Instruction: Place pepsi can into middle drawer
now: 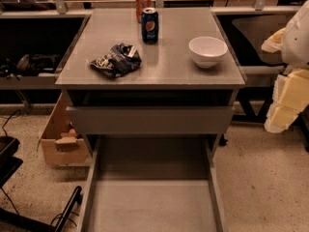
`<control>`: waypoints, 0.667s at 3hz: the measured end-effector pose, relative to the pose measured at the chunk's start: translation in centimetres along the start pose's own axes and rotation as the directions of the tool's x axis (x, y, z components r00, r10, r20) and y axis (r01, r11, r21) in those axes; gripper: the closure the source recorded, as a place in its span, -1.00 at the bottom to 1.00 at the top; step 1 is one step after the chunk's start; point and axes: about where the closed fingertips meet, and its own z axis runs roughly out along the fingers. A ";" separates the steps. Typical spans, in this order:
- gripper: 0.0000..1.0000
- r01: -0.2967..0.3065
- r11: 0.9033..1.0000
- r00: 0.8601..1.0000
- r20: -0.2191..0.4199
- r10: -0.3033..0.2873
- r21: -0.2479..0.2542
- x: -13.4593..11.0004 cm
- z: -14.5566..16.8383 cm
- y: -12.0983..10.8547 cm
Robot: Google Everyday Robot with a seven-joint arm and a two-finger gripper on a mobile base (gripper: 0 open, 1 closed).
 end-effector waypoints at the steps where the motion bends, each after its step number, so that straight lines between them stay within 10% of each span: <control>1: -1.00 0.000 1.000 1.000 0.000 0.000 0.000 0.0 0.0 0.0; 2: -1.00 -0.020 0.999 0.992 0.127 0.013 0.049 -1.9 2.6 -3.3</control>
Offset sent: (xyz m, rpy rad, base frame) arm 0.1198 0.0326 -0.0367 0.3031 -0.2501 0.0454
